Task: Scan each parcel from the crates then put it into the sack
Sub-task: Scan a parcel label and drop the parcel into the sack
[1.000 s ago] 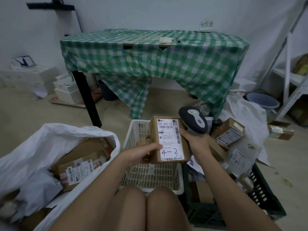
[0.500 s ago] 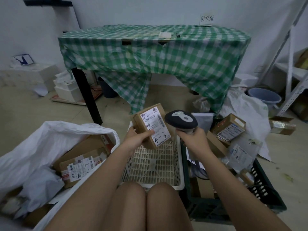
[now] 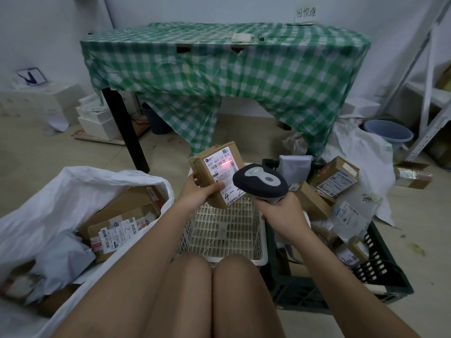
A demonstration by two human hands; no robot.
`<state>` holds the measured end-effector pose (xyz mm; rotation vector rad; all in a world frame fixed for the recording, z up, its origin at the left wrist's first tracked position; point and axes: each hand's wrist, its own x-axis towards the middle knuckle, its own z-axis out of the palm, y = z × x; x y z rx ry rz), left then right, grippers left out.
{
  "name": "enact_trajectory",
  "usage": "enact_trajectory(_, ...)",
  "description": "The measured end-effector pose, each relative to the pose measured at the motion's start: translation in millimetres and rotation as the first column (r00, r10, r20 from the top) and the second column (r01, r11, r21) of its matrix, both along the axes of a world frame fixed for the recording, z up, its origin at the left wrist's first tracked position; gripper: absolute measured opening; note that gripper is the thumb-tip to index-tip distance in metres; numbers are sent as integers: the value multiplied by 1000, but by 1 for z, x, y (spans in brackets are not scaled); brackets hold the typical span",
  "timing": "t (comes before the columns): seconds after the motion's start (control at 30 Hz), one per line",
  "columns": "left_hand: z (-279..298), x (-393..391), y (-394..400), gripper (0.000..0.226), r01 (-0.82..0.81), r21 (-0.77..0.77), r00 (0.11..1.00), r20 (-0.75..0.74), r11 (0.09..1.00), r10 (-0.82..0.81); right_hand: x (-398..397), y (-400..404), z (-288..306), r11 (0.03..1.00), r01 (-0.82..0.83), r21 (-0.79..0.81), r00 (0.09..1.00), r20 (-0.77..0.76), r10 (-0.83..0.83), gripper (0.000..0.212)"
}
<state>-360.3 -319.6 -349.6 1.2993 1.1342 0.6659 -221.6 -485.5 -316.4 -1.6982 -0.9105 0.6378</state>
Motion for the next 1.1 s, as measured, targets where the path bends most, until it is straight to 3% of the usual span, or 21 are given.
enact_trajectory(0.5,2,0,-9,85,10,-5,999,35,1000,-10,1,-8,5,1000,-15,-1,1000,-14,15,30)
enact_trajectory(0.67,14,-7,-19,78,-31,20,993,112,999,28,1,-4,10,999,-3,34,996,-85,6,25)
enact_trajectory(0.8,32,-40,-25,76,-153,47,956,261,987,136,-18,9,24,990,66,124,983,-177,-44,25)
enact_trajectory(0.9,51,-80,-29,52,-281,75,905,351,957,238,-39,28,37,985,49,167,970,-242,-8,20)
enact_trajectory(0.97,59,-114,-28,40,-381,130,877,364,915,313,-56,44,43,987,-40,159,973,-220,75,5)
enact_trajectory(1.1,56,-188,-18,48,-524,190,830,330,830,449,-93,88,44,986,-157,54,983,-90,161,14)
